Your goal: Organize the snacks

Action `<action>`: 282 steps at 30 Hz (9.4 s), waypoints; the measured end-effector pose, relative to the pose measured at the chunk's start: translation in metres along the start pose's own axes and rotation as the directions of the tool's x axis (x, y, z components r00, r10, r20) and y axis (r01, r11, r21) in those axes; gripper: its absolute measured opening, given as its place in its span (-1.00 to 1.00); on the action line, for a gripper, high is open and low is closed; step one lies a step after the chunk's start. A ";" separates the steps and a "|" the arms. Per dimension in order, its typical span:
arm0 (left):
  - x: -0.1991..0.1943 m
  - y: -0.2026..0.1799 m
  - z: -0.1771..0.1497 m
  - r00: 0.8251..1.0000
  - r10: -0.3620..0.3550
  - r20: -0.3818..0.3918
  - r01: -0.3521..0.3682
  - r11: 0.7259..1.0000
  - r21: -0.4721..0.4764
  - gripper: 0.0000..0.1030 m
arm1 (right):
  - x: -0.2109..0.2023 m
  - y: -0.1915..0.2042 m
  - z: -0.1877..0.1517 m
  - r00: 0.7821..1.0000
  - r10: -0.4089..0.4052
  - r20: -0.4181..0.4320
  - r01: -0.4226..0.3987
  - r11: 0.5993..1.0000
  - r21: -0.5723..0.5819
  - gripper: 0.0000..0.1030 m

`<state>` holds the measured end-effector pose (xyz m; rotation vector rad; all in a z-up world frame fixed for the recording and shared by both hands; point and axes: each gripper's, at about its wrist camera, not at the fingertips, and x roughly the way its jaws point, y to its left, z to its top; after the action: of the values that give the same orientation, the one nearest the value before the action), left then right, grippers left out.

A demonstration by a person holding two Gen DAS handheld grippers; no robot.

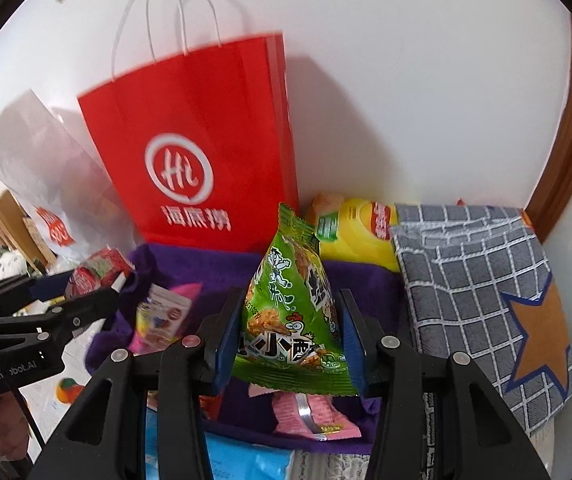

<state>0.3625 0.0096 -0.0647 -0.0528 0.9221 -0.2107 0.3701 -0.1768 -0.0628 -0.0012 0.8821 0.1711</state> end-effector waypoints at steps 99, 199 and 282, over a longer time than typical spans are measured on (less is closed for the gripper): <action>0.077 0.004 -0.013 0.982 -0.025 -0.188 0.019 0.999 -0.033 0.28 | 0.067 0.002 -0.025 0.974 -0.060 -0.218 0.042 0.995 -0.088 0.39; -0.220 -0.087 -0.151 0.981 0.110 0.160 -0.110 0.994 -0.008 0.64 | -0.266 0.012 -0.156 0.980 -0.161 0.117 0.150 0.984 0.094 0.99; -0.283 -0.121 -0.222 0.964 0.105 0.246 -0.112 0.994 0.015 0.69 | -0.339 0.009 -0.232 0.969 -0.161 0.186 0.138 0.982 0.129 0.99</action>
<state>0.0012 -0.0416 0.0393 -0.0009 0.6728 -0.1126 -0.0207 -0.2345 0.0510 0.0557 0.6912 -0.0215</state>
